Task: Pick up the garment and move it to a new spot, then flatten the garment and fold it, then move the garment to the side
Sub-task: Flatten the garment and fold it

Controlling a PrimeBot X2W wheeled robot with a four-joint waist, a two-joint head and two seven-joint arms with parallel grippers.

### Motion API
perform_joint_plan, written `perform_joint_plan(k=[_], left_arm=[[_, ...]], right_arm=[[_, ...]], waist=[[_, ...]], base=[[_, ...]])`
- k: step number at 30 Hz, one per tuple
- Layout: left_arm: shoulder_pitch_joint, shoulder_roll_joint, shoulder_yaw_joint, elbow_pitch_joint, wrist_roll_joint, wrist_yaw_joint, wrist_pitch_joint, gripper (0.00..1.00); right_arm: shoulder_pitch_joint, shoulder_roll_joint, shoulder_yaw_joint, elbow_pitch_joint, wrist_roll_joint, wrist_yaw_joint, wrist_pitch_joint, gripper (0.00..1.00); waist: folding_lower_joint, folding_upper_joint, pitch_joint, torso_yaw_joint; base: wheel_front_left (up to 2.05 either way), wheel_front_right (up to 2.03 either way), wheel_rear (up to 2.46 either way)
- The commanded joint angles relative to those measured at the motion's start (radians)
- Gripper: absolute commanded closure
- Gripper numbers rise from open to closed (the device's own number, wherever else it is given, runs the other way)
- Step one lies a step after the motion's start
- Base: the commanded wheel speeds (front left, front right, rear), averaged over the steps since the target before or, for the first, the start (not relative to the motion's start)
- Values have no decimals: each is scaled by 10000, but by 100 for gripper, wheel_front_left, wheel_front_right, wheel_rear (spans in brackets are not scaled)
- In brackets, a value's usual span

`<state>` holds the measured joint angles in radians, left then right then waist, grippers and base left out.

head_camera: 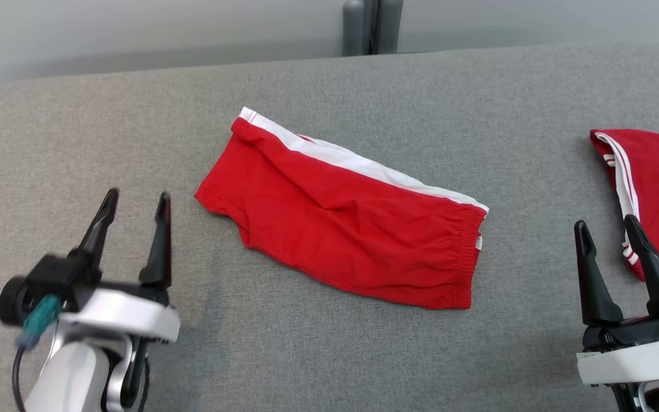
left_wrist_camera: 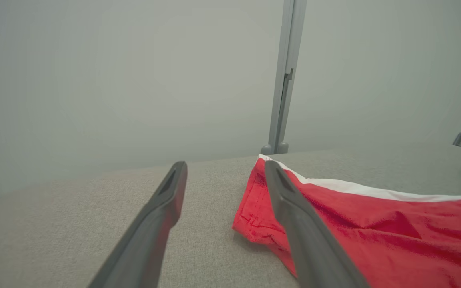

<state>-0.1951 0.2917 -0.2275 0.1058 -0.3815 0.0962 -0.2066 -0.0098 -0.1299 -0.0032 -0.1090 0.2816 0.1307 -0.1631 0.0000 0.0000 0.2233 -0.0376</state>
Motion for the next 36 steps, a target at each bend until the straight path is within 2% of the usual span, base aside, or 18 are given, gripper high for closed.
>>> perform_joint_plan(k=[1,6,10,14,21,27,29,30,36], left_arm=[[-337,-38,-51,88,-121,-139,99,0],[-1535,-194,-369,974,-435,-764,591,0],[-2541,-373,-578,2345,-898,-1414,1184,0],[-3374,-405,-674,3920,-1227,-1811,1544,0],[-4315,-371,-1020,6095,-1676,-2174,2047,0],[-4641,-490,-1511,7289,-2063,-2260,2616,0],[-4642,-563,-1804,7500,-2209,-2268,2868,69],[-4653,-590,-1957,7527,-2291,-2271,2938,100],[-4511,-494,-2715,7278,-2988,-2278,2737,100]], right_arm=[[-3,-17,-54,-34,-54,3,22,0],[-305,68,84,-162,-11,3,53,0],[-529,103,237,-160,26,3,-24,0],[-700,154,317,-33,101,3,-132,0],[-863,218,379,206,202,3,-302,0],[-1006,202,590,419,336,3,-360,0],[-1031,177,628,474,353,3,-369,0],[-1045,167,641,485,358,3,-373,0],[-1014,100,589,523,422,3,-390,0]], waist=[[0,0,130,1],[0,0,599,-152],[0,0,993,-346],[0,0,1294,-563],[0,0,1514,-754],[0,0,1387,-809],[0,0,1307,-811],[0,0,1278,-816],[0,0,1185,-785]], base=[[0,0,0],[0,0,0],[0,0,0],[0,0,0],[0,0,0],[0,0,0],[0,0,0],[0,0,0],[0,0,0]])
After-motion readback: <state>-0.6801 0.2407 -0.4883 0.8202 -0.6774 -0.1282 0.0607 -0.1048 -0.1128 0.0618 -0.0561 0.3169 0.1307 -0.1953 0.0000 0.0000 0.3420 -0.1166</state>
